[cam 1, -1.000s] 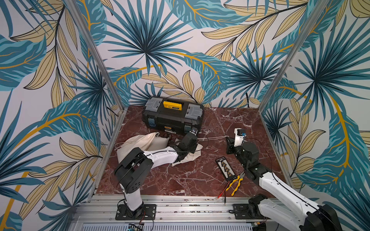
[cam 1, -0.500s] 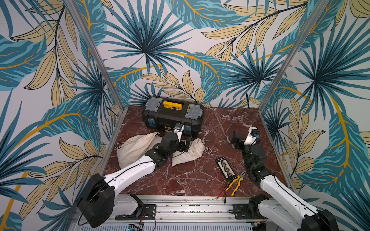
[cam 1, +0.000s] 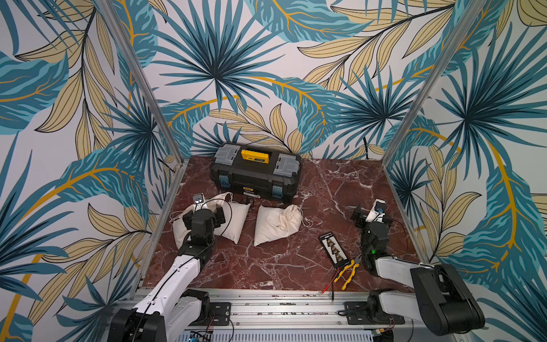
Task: Close the soil bag
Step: Reset both arms
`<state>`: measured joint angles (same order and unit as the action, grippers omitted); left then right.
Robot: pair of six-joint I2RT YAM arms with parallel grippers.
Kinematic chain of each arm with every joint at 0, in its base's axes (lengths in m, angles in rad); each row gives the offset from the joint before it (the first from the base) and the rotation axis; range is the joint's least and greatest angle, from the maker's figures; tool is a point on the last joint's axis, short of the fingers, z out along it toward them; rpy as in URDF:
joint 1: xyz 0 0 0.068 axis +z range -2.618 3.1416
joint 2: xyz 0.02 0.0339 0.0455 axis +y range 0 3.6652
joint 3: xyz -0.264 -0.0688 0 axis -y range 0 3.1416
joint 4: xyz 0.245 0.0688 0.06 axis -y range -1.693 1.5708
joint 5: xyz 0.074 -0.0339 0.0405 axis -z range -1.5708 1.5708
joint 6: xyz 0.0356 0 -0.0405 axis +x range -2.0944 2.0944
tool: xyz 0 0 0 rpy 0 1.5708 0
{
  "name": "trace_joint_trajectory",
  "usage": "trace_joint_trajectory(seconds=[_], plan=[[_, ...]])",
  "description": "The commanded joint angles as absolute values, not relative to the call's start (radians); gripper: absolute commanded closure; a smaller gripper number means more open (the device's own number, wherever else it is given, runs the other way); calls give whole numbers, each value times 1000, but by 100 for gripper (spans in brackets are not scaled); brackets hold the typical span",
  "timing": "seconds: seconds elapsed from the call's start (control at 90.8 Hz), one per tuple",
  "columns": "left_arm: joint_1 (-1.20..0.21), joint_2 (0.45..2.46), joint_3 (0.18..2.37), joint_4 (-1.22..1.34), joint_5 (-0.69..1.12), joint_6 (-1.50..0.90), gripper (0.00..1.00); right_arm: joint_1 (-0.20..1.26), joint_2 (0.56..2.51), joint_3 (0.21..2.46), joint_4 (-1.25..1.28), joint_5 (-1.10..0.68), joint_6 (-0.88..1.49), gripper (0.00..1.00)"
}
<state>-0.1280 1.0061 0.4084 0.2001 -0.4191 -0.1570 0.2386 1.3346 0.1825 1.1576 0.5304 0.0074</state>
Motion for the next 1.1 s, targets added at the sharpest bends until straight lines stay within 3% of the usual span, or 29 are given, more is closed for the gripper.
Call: trace_joint_trajectory(seconds=[0.0,0.209,0.286,0.441,0.529,0.573,0.716,1.09], plan=[[-118,1093,366,507,-400,-46,0,212,1411,132,1471,502,-77,1],[-134,1395,264,1046,-236,134,0,109,1487,125,1493,288,-4,1],[-146,1495,262,1121,-178,174,0,89,1550,119,1588,240,-16,1],[-135,1587,247,1227,-158,165,0,77,1532,199,1402,193,-5,1],[-123,1558,354,984,-261,103,0,39,1528,212,1365,139,18,1],[-77,1536,384,896,-211,57,0,38,1528,212,1362,139,18,1],[-57,1567,354,1012,-186,54,0,38,1525,209,1366,140,17,1],[-43,1562,380,948,-42,80,0,38,1524,209,1367,138,17,1]])
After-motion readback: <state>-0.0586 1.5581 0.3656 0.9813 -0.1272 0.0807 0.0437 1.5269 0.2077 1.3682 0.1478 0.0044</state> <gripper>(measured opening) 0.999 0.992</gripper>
